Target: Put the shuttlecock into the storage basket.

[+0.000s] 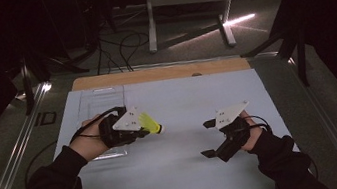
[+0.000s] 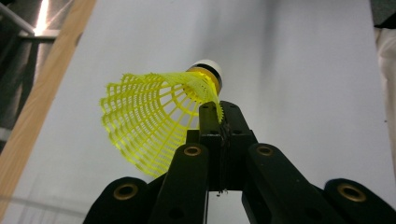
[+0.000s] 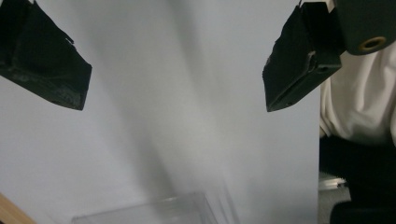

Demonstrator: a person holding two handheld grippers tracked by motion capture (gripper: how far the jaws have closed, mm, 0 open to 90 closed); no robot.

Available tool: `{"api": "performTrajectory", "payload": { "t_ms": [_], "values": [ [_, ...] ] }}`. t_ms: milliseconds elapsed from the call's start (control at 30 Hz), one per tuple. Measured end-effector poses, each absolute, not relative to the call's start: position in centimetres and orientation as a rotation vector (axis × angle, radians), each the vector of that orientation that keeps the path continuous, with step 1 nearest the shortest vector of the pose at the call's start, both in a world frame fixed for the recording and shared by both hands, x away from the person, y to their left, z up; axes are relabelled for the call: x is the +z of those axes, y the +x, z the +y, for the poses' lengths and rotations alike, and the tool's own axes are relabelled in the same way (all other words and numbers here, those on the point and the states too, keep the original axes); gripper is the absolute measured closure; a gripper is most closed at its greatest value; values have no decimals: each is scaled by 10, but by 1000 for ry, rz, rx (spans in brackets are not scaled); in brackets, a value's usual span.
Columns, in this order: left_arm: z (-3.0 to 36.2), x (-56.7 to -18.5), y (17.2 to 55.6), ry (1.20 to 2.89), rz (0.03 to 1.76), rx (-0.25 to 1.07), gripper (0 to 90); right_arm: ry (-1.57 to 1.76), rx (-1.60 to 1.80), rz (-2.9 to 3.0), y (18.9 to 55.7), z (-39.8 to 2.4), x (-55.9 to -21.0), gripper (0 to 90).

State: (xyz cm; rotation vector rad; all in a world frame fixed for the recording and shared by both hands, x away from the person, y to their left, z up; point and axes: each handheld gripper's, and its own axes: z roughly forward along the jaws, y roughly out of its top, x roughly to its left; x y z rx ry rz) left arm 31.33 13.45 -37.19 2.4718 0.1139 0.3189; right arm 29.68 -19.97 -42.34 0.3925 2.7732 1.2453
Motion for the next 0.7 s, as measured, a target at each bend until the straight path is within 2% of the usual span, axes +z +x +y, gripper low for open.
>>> {"api": "performTrajectory", "payload": {
  "t_ms": [700],
  "values": [
    [206,-375,328,2495,347,350,900,527,1375,2570,284,-238,-444,80]
  ]
}}
